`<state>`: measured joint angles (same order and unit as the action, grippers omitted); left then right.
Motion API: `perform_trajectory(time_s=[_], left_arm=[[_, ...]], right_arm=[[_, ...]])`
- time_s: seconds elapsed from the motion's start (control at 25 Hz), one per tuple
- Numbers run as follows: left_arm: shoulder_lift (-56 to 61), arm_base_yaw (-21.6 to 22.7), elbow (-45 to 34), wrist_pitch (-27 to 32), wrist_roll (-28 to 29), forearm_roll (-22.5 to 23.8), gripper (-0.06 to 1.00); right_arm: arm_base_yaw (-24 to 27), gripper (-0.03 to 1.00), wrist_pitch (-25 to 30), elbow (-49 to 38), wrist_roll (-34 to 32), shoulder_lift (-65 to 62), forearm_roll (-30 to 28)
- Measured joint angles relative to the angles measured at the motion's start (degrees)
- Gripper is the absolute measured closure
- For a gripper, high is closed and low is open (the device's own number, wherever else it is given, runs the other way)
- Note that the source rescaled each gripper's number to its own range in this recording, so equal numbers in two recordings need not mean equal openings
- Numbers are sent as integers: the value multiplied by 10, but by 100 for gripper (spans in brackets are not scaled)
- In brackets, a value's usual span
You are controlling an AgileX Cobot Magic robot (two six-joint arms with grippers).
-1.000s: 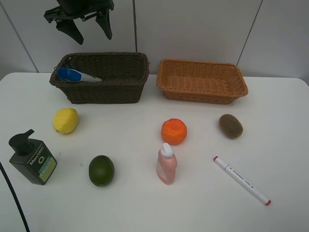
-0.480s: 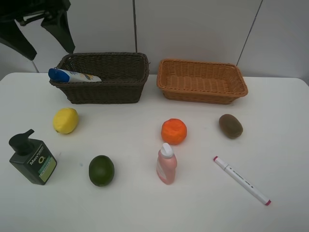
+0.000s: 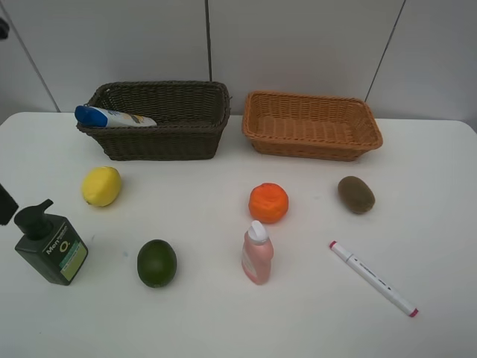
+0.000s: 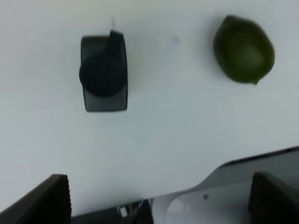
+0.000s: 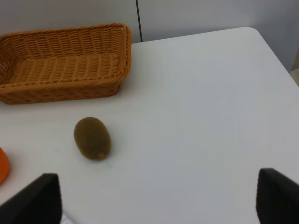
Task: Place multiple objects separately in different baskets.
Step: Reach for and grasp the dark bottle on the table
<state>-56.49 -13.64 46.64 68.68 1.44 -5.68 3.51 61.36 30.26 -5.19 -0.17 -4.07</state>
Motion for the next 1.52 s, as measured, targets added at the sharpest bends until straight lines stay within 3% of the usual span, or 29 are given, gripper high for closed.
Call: perform_trajectory(time_s=[0.2,0.4,0.56,0.72,1.12,1.4,1.48,1.52], left_arm=[[3,0,-63,0,-28,19,-5],[2,0,-71,-7,-18,63,-5],[-19,0,-71,-33,-9,67,-5],[-61,0,-71,-68,-7,67,-5],[-263,0,-71,-223,-5,73,-5],[-342,0,-71,-282,-5,73,-5],[-349,0,-70,-282,-5,74,-3],[-350,0,-69,-282,-5,75,5]], right_arm=[[0,-2,0,0,0,0,0],[0,-2,0,0,0,0,0],[0,-2,0,0,0,0,0],[0,-2,0,0,0,0,0],[0,-2,0,0,0,0,0],[0,-2,0,0,0,0,0],[0,-2,0,0,0,0,0],[0,-2,0,0,0,0,0]])
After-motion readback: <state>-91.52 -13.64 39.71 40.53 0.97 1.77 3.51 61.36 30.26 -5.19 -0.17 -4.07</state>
